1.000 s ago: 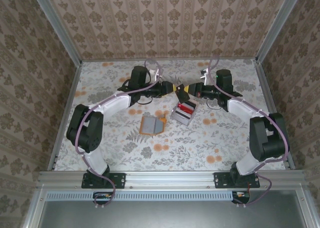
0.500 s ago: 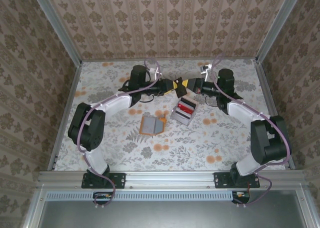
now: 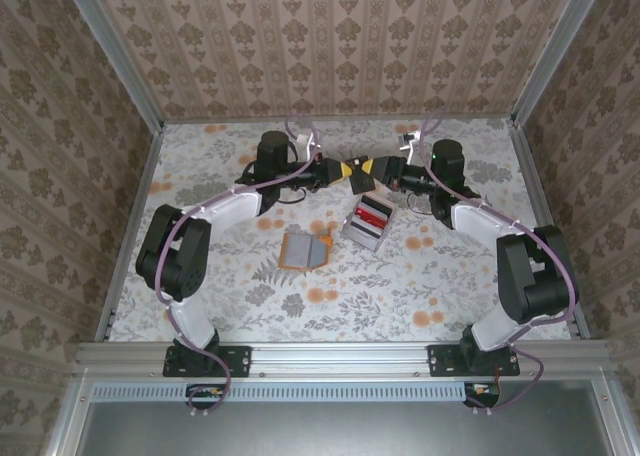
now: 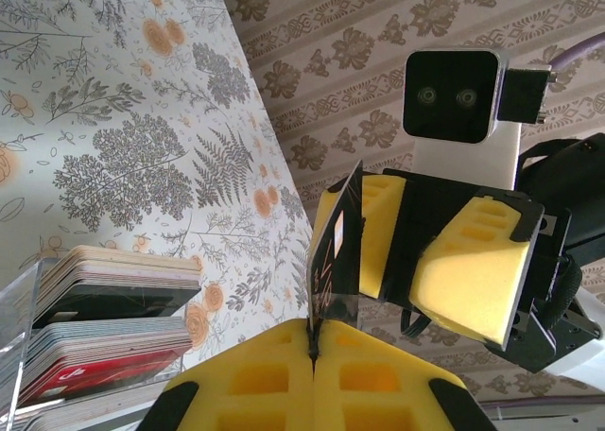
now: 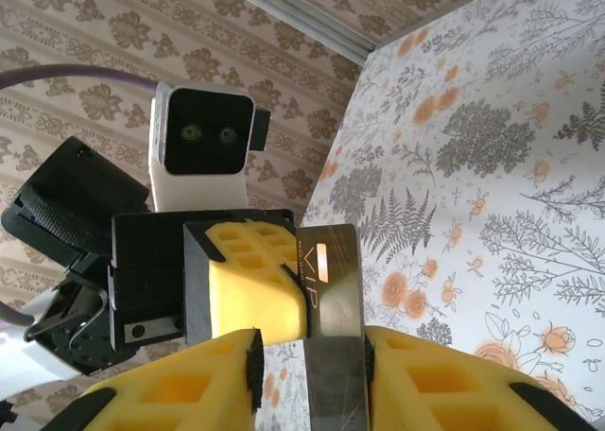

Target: Put the credit cards into the card holder

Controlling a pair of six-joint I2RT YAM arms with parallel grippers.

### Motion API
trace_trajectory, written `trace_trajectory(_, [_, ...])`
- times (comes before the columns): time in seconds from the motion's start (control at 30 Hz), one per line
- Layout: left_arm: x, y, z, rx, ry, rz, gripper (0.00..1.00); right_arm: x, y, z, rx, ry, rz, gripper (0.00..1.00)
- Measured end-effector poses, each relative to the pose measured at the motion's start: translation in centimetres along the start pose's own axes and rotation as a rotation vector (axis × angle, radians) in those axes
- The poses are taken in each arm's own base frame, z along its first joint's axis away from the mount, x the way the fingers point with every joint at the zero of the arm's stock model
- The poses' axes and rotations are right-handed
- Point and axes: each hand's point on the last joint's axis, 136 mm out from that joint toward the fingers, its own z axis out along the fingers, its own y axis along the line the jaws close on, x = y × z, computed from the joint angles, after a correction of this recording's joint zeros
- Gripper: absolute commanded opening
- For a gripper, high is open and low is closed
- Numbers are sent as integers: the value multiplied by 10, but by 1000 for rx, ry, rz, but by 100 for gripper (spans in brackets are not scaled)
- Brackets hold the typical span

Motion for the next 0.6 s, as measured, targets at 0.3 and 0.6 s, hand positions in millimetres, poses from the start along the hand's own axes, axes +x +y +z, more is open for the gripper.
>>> trace_trajectory(0.3, [-1, 2, -4, 0, 3, -8, 10, 10, -5, 2, 1, 41, 7, 3])
trace_trajectory(0.6, [-8, 48, -43, -196, -24, -50, 39, 29, -11, 3, 26, 110, 23, 0])
